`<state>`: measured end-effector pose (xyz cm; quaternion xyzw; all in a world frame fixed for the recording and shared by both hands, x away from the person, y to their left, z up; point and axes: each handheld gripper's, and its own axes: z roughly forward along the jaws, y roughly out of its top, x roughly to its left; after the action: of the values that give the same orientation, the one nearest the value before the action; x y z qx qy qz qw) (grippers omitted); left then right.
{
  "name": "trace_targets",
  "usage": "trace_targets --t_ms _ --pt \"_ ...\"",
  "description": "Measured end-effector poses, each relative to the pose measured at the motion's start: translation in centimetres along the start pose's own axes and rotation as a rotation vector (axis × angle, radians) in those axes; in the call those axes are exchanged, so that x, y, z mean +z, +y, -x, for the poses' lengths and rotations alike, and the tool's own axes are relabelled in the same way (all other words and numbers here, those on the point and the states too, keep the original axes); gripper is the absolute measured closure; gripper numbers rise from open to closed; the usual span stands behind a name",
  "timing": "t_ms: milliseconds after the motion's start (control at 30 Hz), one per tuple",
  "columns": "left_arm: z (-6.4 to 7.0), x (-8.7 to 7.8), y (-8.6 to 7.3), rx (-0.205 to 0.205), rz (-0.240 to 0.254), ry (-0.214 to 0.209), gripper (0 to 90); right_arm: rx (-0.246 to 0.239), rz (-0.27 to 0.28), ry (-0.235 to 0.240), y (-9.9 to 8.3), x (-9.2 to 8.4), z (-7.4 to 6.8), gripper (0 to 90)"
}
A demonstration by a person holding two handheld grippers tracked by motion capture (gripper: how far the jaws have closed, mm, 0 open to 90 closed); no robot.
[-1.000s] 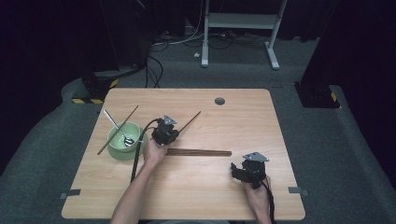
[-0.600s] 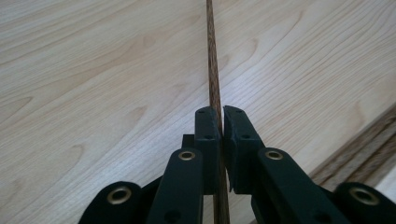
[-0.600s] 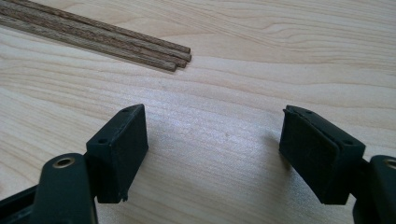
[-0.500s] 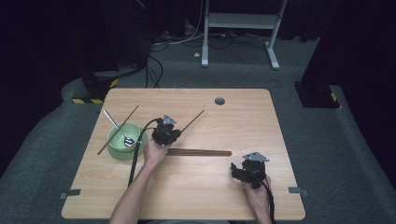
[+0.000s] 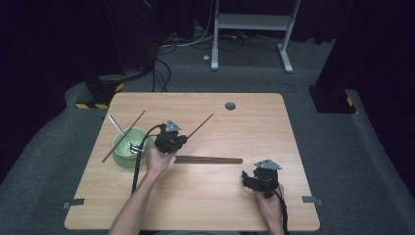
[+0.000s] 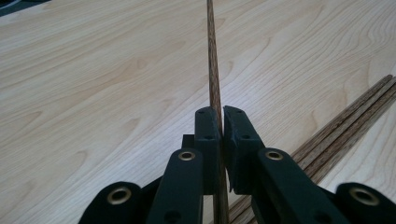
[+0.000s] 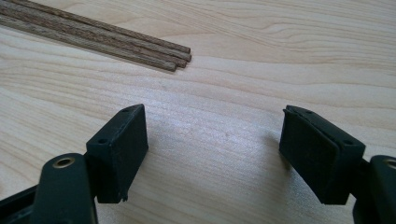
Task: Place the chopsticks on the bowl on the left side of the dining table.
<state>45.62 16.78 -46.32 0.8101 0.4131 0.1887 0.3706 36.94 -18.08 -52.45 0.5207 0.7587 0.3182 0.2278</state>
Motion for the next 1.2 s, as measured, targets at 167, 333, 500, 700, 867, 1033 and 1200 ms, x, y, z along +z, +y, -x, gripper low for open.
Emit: trace_targets --t_ms 167,333,500,700,867,1033,1200 --pt "-0.6 -1.2 -0.3 -0.006 0.007 0.022 84.2 -0.001 -0.001 -0.001 0.0 0.0 0.0 22.8" --pt "-1.1 -2.3 -0.4 -0.009 0.017 0.025 84.1 0.000 -0.001 -0.001 0.0 0.0 0.0 22.8" --pt "-1.6 -3.3 -0.6 -0.013 0.018 0.032 84.1 0.000 -0.001 -0.001 0.0 0.0 0.0 22.8" --pt "-1.8 -3.7 -0.7 -0.018 0.028 0.037 84.1 0.001 -0.001 -0.002 0.0 0.0 0.0 22.8" --pt "-2.1 -4.4 -0.8 -0.029 0.042 0.036 84.1 0.001 -0.001 -0.002 0.0 0.0 0.0 22.9" --pt "-2.5 -5.3 -1.1 -0.031 0.053 0.041 84.1 0.000 -0.001 -0.002 0.0 0.0 0.0 22.8" --pt "-2.9 -6.0 -1.2 -0.036 0.058 0.049 84.1 0.001 -0.001 -0.002 0.0 0.0 0.0 22.8"
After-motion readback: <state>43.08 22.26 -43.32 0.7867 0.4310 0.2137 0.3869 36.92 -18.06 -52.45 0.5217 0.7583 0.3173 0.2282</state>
